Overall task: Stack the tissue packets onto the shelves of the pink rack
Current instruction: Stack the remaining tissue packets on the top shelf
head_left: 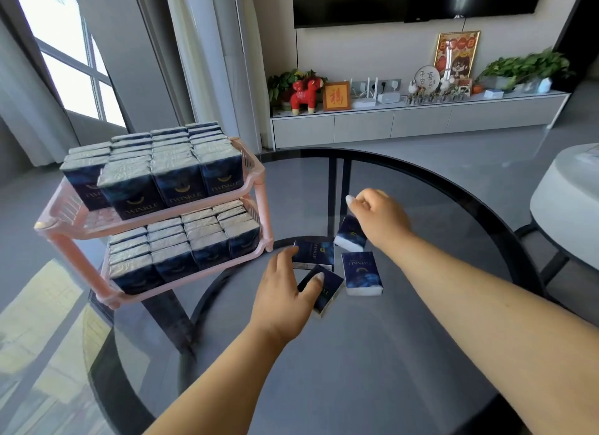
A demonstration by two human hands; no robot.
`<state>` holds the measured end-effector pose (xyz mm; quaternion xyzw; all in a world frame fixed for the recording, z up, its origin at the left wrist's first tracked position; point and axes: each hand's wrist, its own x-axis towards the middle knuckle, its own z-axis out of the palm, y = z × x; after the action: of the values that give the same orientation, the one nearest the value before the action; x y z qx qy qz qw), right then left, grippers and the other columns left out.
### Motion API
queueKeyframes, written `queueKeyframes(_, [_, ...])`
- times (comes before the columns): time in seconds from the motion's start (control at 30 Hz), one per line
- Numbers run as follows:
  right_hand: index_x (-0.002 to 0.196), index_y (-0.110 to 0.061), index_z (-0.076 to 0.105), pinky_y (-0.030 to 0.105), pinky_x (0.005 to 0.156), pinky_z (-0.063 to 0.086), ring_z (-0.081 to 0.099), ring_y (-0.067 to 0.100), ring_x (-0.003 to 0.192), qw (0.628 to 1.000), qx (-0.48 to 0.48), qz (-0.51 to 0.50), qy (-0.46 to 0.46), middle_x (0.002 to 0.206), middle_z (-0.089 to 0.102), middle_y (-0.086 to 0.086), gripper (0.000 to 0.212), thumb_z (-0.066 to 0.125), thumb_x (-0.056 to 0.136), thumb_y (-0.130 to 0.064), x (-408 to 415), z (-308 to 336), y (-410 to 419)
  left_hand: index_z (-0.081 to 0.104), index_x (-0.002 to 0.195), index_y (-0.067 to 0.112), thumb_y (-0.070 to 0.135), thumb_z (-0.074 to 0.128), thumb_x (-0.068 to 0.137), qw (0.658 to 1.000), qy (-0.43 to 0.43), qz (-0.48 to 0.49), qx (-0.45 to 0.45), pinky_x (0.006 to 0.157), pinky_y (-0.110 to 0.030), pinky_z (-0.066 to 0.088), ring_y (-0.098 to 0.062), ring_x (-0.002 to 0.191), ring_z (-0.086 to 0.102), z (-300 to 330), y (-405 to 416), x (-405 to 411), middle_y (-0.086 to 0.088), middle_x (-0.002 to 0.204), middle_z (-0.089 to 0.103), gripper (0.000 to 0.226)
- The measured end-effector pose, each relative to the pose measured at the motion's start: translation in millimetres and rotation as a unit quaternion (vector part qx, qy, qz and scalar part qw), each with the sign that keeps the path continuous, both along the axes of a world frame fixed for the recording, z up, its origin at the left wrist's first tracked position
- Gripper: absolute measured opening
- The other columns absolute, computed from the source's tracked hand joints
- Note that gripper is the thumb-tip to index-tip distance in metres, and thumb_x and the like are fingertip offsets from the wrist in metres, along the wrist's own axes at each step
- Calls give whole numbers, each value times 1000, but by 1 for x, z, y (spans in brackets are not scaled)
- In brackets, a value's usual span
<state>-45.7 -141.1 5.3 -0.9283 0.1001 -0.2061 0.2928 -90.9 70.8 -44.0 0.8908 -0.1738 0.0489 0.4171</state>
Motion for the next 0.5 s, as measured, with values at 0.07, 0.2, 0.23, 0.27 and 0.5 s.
queueKeyframes(0.07, [109, -22, 59, 34, 82, 40, 54, 22, 106, 983, 59, 59, 161, 118, 59, 1, 50, 32, 92, -60, 8, -7, -2, 35, 145, 21, 44, 54, 92, 1000, -4, -3, 22, 109, -31, 33, -15, 134, 38, 1, -1, 0, 4, 146, 40, 61])
queueKeyframes(0.2, [133, -39, 45, 38, 103, 32, 36, 20, 132, 973, -7, 123, 197, 142, 42, -5, 57, 31, 87, -69, -11, -27, 17, 36, 144, 21, 45, 54, 91, 998, -11, -6, 55, 106, -30, 35, -16, 131, 39, 3, -1, -2, 4, 145, 41, 61])
queueKeyframes(0.23, [136, -39, 42, 39, 107, 29, 31, 21, 135, 974, -27, 123, 188, 144, 38, -3, 57, 32, 88, -68, -18, -28, 24, 38, 142, 21, 45, 55, 90, 998, -11, -5, 62, 105, -30, 36, -16, 129, 41, 4, -2, -3, 4, 143, 43, 60])
queueKeyframes(0.27, [138, -39, 40, 39, 109, 26, 26, 22, 138, 975, -44, 118, 184, 147, 34, -2, 57, 33, 89, -66, -26, -28, 30, 41, 140, 21, 43, 57, 89, 998, -10, -3, 67, 103, -28, 36, -16, 127, 42, 4, -1, -4, 4, 141, 44, 58])
queueKeyframes(0.5, [141, -39, 35, 36, 111, 18, 18, 24, 140, 972, -70, 107, 195, 152, 25, 2, 55, 31, 92, -63, -70, -24, 53, 47, 136, 24, 37, 59, 90, 997, -10, -7, 77, 95, -18, 32, -9, 123, 44, 7, 20, -35, 11, 138, 44, 49])
